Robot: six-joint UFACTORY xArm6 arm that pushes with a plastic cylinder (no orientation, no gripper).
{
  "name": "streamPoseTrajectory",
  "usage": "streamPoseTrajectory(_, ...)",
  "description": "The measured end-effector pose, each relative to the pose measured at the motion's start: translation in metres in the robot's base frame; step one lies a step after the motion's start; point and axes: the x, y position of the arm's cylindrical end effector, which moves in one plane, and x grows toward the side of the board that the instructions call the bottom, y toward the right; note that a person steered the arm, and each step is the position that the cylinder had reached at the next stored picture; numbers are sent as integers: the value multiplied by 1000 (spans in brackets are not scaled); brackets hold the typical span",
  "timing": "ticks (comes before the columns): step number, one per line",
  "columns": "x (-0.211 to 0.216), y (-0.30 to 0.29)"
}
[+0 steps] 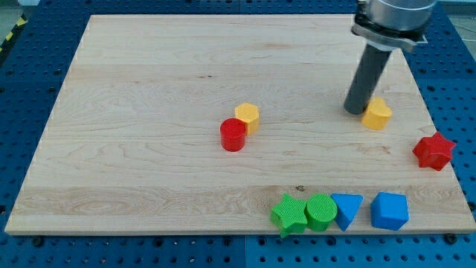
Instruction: Place yellow heart to the top of the red star
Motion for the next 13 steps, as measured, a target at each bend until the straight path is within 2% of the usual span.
streamPoseTrajectory(2,1,32)
streamPoseTrajectory(4,3,32)
streamPoseTrajectory(5,20,32)
streamPoseTrajectory(7,15,38)
streamPoseTrajectory(9,31,19)
streamPoseTrajectory(13,39,52)
